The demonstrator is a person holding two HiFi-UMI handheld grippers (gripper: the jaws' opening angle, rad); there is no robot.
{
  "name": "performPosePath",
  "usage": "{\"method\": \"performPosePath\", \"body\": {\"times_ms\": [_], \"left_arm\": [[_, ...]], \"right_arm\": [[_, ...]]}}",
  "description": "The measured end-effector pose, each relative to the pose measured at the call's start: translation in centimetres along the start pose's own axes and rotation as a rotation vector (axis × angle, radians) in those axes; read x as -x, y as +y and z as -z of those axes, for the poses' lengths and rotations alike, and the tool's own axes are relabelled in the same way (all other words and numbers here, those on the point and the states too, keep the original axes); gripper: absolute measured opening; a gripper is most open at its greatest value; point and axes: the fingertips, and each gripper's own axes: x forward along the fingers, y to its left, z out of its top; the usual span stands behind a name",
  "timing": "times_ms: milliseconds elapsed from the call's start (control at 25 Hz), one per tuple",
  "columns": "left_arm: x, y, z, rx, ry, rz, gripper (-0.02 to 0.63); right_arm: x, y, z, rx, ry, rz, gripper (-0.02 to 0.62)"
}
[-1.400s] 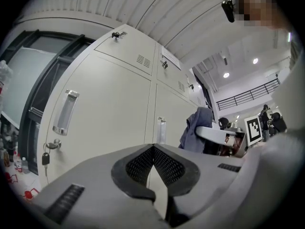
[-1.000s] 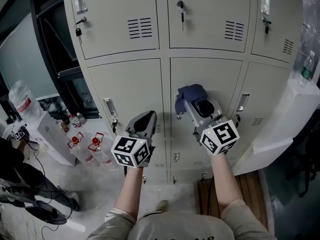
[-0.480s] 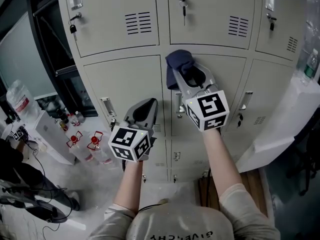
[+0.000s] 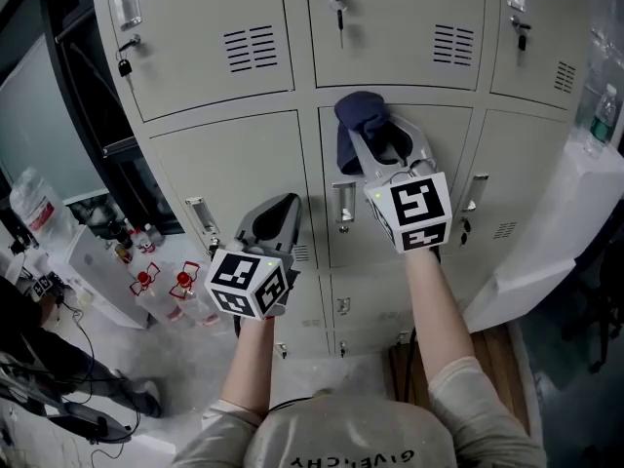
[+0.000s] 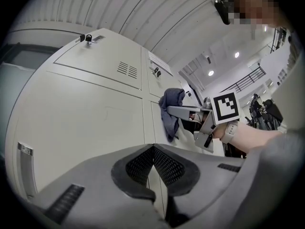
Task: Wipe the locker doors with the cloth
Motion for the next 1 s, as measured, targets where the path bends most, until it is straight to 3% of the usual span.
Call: {"method": "performPosePath", "body": {"times_ms": [680,1000], "left_arm": [[-0.4,-1.5,1.6,0.030,0.025,0.051,-0.002],[0.3,-1.1,2.0,0.042,0.031,0.043,-0.002]], "right_arm": [[7.1,-13.0,3.8,0.028,0.082,0.196,0.129],[9.5,-17.5,4.8,-0.052,0.081,0.290,0.130]]}}
